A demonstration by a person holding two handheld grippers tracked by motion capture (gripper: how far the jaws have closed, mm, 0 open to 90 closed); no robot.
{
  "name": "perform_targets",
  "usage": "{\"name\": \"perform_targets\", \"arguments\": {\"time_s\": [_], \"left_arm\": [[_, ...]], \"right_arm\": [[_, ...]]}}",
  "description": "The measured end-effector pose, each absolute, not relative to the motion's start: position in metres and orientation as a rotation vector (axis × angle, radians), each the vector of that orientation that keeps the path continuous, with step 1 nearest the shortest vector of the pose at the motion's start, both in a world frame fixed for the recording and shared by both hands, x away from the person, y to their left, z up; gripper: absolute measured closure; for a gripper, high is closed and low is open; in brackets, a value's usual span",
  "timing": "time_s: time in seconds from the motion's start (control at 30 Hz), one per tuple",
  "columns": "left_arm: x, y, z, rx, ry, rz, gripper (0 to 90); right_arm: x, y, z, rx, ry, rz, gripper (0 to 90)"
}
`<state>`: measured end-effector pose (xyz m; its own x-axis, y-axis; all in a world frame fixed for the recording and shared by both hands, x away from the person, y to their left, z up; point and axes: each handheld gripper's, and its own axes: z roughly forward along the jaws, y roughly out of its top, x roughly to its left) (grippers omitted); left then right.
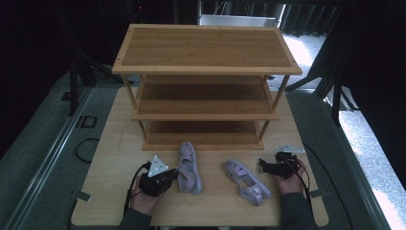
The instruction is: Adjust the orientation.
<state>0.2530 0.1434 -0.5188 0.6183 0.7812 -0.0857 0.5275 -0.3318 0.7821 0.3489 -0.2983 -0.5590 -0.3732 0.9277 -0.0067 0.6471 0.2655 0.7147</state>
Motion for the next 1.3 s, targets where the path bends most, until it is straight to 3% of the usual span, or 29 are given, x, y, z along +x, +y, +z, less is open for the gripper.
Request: {"name": "perform_targets", "arguments": {"time_s": [0.77,1.3], "left_arm": [[0.263,0.123,-0.513,2.027,0.983,0.381,80.5],[0.263,0.115,-0.519,2.023,0.993,0.324,67.8]], "right_arm": [[0.349,-0.298,-0.559,1.425,2.115,0.884,10.9],[0.349,-0.298,-0.559,1.423,2.116,0.884,10.8]]}}
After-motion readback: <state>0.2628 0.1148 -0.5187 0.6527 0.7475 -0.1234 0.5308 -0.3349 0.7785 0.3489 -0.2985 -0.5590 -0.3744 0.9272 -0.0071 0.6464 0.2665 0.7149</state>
